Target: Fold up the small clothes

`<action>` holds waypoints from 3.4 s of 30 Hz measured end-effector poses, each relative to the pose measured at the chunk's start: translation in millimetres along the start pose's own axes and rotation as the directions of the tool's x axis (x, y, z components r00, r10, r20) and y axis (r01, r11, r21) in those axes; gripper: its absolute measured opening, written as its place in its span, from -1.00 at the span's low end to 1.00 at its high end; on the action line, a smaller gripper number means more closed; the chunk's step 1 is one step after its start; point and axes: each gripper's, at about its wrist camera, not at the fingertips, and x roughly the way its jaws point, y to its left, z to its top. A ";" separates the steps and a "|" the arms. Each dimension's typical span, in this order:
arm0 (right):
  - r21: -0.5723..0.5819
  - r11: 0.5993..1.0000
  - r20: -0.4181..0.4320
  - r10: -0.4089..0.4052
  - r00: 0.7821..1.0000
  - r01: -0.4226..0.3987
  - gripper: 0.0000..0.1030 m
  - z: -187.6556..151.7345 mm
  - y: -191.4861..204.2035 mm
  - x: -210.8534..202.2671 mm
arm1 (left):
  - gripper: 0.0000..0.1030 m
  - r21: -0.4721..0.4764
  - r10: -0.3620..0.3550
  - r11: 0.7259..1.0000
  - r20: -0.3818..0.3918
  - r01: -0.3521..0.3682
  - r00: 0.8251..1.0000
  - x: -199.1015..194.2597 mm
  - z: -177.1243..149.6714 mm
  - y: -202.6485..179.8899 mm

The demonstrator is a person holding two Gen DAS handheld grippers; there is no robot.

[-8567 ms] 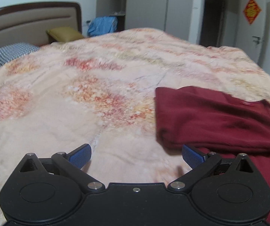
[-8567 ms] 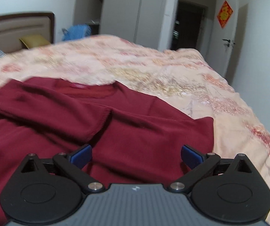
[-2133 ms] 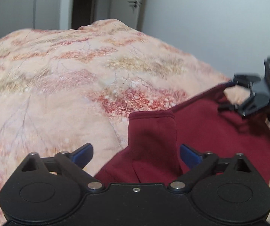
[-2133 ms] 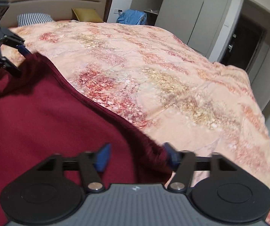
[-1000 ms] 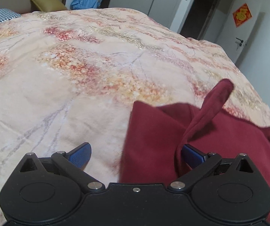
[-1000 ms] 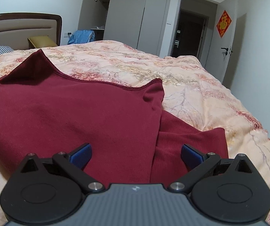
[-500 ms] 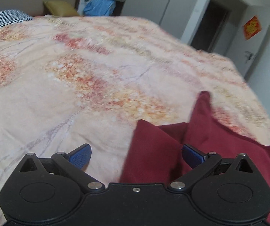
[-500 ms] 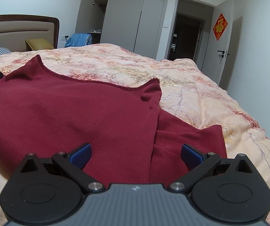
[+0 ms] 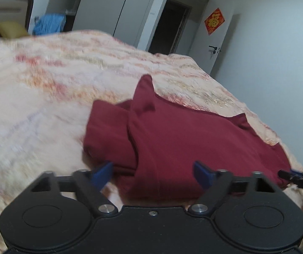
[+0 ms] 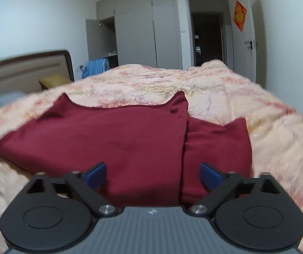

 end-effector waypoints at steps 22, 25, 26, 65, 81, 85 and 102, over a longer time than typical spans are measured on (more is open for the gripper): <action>0.180 0.984 0.038 0.001 0.999 -0.008 -0.84 6.5 -10.1 -49.1 | -0.89 -0.201 -0.043 0.979 -0.026 0.037 0.999 -14.7 -16.8 31.6; 0.228 0.973 -0.010 -0.014 1.000 0.015 -0.85 -14.3 -16.6 -39.6 | -0.89 -0.207 -0.067 0.977 -0.027 0.060 0.997 -10.2 -24.2 41.9; 0.239 0.971 -0.017 -0.014 1.000 0.018 -0.85 -18.8 -17.6 -38.0 | -0.89 -0.201 -0.075 0.977 -0.028 0.068 0.997 -10.0 -23.4 43.1; -0.183 0.983 0.088 0.009 0.996 0.007 0.99 39.7 106.8 43.7 | 0.99 -0.208 0.290 0.928 -0.109 -0.308 0.951 -15.7 -4.5 -12.6; -0.157 0.987 0.087 -0.011 0.996 0.025 0.99 -20.1 116.8 75.8 | 0.99 -0.427 0.018 0.904 0.014 -0.010 1.000 0.1 -46.8 -27.1; -0.148 0.989 0.108 0.001 0.994 0.015 0.99 -24.8 112.3 72.7 | 0.99 -0.419 0.075 0.908 0.084 -0.033 0.994 22.8 -29.5 -20.3; -0.148 0.989 0.133 -0.003 0.991 0.023 0.99 -28.1 114.1 70.5 | 0.99 -0.366 0.172 0.925 0.155 -0.105 0.973 47.1 -27.9 -17.0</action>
